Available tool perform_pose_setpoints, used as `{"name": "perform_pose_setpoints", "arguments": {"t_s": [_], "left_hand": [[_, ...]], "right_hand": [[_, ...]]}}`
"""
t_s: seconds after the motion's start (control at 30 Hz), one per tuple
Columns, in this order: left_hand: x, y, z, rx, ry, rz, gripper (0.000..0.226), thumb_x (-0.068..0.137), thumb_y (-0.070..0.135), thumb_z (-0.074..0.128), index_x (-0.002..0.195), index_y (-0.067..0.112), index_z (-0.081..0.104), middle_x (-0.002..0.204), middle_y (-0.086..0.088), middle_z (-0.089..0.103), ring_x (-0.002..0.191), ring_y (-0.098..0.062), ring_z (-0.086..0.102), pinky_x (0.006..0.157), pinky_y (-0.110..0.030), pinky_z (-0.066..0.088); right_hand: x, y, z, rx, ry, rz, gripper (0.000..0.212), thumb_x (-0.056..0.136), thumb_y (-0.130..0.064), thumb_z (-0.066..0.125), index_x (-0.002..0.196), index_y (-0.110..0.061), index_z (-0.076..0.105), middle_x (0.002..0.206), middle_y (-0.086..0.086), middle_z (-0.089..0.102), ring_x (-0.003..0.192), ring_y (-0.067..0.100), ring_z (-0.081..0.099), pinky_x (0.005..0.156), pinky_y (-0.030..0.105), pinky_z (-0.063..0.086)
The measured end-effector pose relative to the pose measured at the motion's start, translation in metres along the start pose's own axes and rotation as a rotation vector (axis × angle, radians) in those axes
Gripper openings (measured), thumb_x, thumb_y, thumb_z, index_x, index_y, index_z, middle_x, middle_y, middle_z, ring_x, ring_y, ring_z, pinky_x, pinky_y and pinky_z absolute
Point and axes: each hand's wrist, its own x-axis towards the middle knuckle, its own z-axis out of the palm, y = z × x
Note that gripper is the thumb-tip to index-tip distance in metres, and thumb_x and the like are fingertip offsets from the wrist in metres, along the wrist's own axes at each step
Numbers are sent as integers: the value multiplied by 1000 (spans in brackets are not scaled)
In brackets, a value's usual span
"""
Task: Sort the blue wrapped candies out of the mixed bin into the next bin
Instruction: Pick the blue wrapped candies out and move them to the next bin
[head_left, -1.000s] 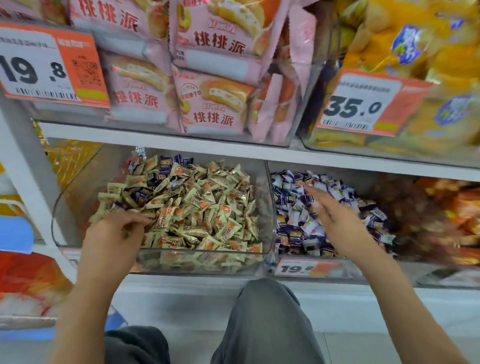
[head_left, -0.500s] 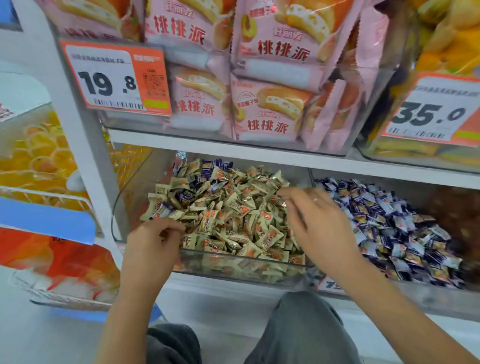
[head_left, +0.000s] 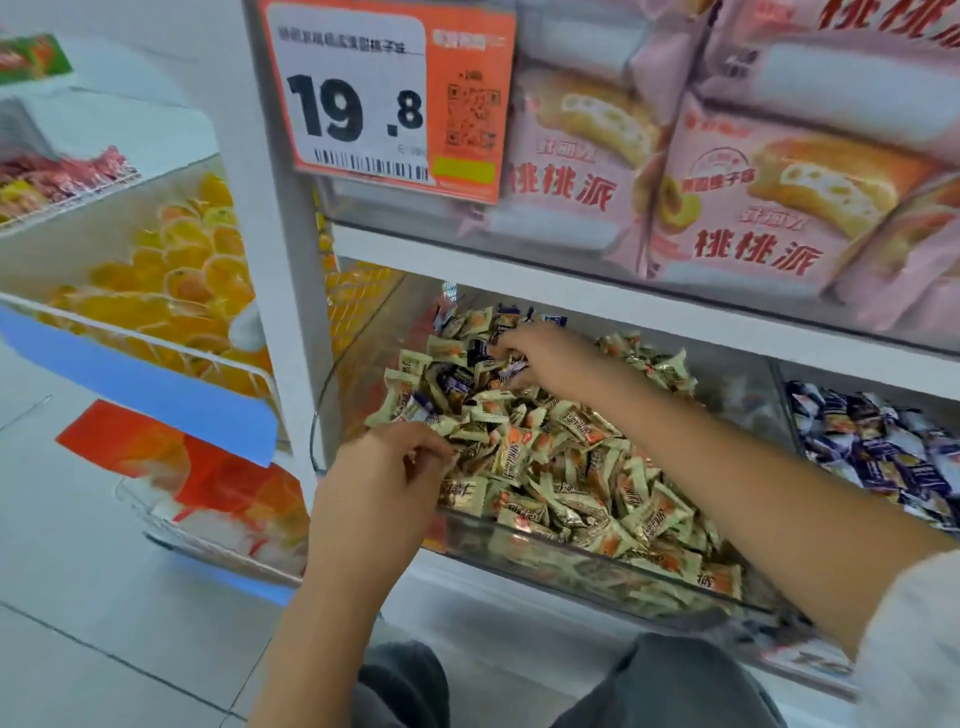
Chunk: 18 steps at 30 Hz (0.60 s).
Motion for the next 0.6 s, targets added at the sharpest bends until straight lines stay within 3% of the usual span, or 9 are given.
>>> {"name": "perform_pose_setpoints", "arguments": {"t_s": [0.07,0.17,0.23,0.3,0.37,0.4,0.47,0.57,0.6], "left_hand": [[-1,2,0,4,-1,-4,25,87,11,54,80,30,69,69,21,60,66,11,58,50,-10,41],[-2,1,0,-14,16,2,24,86,10,55,80,28,69,71,22,58,58,0,59,50,-14,36],[-2,-1,0,-20,22,-4,23,86,10,56,80,28,70,72,21,58,54,-4,55,51,-19,37],[-2,-3,0,-28,29,0,23,86,11,57,81,28,71,73,18,60,54,-4,53,52,-21,39],[-2,-3,0,-36,31,7,23,85,10,56,81,26,71,74,18,60,57,-3,54,53,-20,39],[-2,-3,0,-37,30,7,22,86,10,56,82,25,72,75,17,61,59,-2,54,54,-18,38],[-2,-4,1,-40,27,1,22,86,10,56,84,25,72,73,17,60,55,-4,53,52,-18,36],[-2,-4,2,-39,24,-7,22,86,12,55,84,27,71,71,17,58,48,-8,52,49,-20,39],[-2,-4,2,-36,23,-8,22,86,12,55,84,27,71,74,17,60,50,-8,54,51,-22,43]], "right_hand": [[4,5,2,18,15,9,27,87,-17,64,113,-16,60,133,11,52,98,24,61,78,26,41],[5,7,4,78,93,42,17,86,-22,65,103,-20,64,121,8,61,82,25,65,75,36,54],[0,9,2,200,199,52,11,92,-22,57,102,-20,63,112,8,65,60,17,57,58,27,51],[-7,10,-6,361,264,131,18,97,-27,49,107,-19,61,107,10,66,49,12,43,42,18,37],[-10,10,-17,363,179,266,35,98,-40,41,120,-18,57,108,11,65,60,15,48,48,21,36],[-11,8,-22,358,90,302,43,99,-44,37,129,-17,51,110,10,63,75,18,56,57,24,40],[-9,1,-27,462,-31,242,44,100,-39,35,139,-19,42,126,7,55,102,18,56,66,23,40],[-4,-16,-26,407,-28,78,32,99,-22,44,130,-21,52,125,-7,50,77,12,54,61,19,42],[0,-23,-21,347,-33,41,30,98,-19,48,126,-19,57,128,-5,52,83,15,58,68,24,46]]}}
